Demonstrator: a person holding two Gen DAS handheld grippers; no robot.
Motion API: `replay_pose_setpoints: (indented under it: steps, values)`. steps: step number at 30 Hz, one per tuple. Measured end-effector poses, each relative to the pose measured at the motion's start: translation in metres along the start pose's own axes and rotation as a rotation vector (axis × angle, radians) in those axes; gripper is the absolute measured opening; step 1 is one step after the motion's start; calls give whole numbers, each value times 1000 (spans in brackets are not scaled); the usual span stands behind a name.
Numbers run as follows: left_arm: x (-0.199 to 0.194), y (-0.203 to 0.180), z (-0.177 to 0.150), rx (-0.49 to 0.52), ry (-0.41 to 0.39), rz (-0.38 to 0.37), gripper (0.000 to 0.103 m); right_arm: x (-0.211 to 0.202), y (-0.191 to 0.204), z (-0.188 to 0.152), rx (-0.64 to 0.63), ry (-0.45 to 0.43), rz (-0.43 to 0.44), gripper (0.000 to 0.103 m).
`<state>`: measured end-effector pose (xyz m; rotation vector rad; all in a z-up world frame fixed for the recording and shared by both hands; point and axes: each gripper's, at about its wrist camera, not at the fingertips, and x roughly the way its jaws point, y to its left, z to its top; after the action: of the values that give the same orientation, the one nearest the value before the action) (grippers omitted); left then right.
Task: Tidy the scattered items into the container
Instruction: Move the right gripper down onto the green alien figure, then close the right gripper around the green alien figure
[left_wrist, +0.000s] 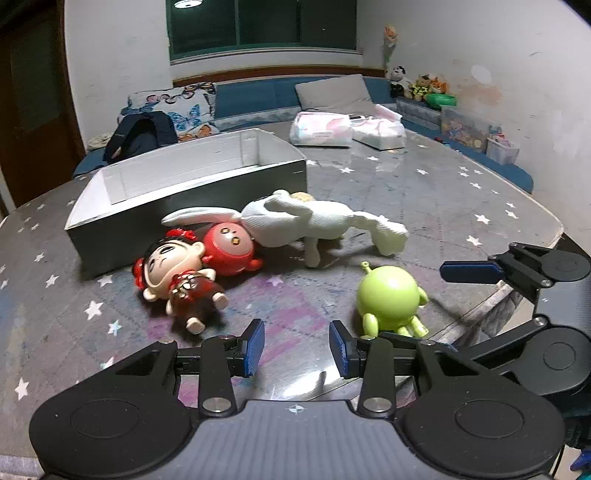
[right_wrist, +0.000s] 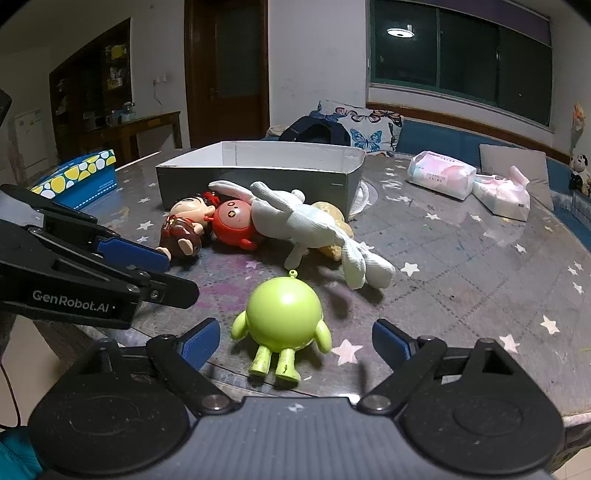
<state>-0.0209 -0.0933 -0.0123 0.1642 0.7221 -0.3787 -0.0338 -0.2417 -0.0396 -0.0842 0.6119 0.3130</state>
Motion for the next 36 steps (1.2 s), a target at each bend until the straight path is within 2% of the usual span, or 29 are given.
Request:
replay_pose_setpoints:
  steps: [18,20,28,36]
  values:
    - [0,-10,11,21,-2,-144,41,5,-3,0,13,10,13,74]
    - [1,-11,12,23,-1,-157,41,6,-4,0,13,11,18,69]
    - [7,-11,21,7,20,-228,41,9,-4,1,14,11,39,58]
    - [20,-12,28,12,52,-268,41,13,-5,2,17,9,57,49]
